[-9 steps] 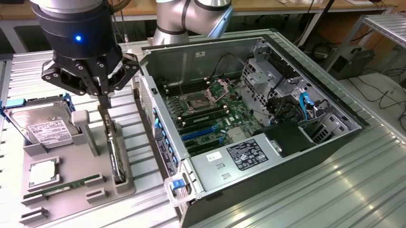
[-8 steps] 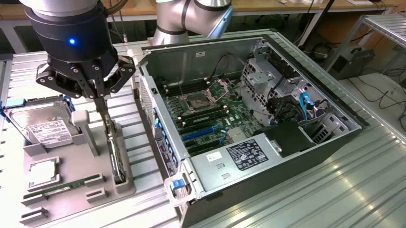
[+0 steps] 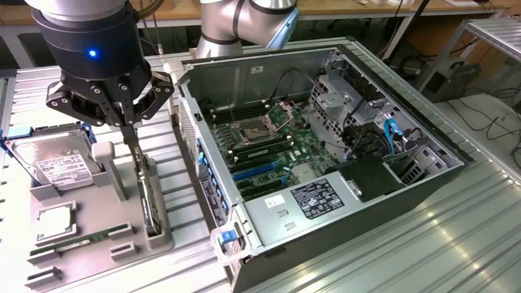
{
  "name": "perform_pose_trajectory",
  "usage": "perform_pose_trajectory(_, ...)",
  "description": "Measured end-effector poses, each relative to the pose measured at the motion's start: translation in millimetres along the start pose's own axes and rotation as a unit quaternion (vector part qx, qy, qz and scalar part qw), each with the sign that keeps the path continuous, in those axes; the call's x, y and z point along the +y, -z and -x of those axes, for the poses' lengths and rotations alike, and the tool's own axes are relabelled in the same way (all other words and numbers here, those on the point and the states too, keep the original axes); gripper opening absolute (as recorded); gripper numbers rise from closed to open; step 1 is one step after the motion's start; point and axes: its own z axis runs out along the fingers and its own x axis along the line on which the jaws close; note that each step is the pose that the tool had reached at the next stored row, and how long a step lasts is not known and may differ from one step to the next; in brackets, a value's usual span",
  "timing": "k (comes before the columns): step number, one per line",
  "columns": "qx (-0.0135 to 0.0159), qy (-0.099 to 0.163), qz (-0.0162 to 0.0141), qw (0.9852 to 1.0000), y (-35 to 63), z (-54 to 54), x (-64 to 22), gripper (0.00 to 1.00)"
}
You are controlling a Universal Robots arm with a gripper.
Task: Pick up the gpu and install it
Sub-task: 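Pick up the gpu and move the gpu toward the slot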
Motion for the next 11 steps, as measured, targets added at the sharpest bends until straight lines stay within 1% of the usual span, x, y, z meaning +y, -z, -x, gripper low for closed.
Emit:
perform_pose_trajectory(7,-0.0001,0.000,0.0000,1.0000,0.0,-0.2,-1.0,0.11)
perform_pose_trajectory(11,-0.0001,0.000,0.0000,1.0000,-0.9,-3.2,-8.3,0.11)
